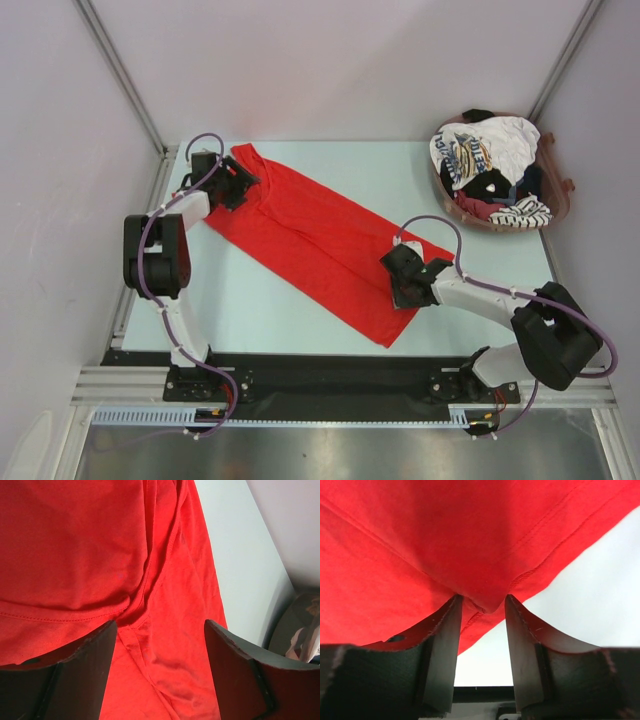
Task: Fold and stack the tank tops
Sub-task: Fold the tank top
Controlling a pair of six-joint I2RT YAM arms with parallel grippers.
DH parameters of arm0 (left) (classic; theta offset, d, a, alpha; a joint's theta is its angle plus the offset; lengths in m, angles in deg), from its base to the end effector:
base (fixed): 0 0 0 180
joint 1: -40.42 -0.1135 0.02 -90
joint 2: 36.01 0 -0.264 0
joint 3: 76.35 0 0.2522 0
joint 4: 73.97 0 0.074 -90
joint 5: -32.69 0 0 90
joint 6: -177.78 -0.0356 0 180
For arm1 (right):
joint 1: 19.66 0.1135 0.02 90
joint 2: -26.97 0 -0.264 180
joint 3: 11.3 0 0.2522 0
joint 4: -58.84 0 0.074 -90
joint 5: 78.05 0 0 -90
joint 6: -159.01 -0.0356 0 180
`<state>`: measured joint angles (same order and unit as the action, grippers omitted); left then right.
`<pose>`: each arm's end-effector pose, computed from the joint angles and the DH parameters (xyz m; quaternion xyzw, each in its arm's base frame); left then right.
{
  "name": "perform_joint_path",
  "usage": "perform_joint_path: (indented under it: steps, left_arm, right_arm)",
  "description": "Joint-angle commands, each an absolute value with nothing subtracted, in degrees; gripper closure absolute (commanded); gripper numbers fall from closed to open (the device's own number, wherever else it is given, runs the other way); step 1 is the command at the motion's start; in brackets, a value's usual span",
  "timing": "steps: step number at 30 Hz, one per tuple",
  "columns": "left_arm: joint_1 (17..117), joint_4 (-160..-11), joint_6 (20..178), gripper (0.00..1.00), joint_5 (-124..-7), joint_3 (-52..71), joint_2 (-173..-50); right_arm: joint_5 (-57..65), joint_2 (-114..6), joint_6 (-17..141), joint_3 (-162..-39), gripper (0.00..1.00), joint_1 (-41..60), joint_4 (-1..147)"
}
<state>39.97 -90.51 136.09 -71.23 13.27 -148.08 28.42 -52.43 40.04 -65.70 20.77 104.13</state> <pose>0.4367 -0.0051 0.1935 -0.3223 0.8375 -0.2733 0.3463 0.1866 0.1457 0.1646 -0.0730 0.9727 -0.0196 0.2196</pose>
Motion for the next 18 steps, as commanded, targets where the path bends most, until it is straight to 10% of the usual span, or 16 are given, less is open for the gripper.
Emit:
perform_joint_path:
  steps: [1, 18]
  left_arm:
    - [40.0, -90.6, 134.5, 0.25, -71.6, 15.1, -147.2]
    - [42.4, -92.9, 134.4, 0.25, -70.6, 16.3, -146.8]
  right_arm:
    - [33.4, -52.2, 39.0, -68.5, 0.56, 21.1, 104.8]
    - [35.2, -56.4, 43.5, -72.0, 0.62, 23.9, 104.2]
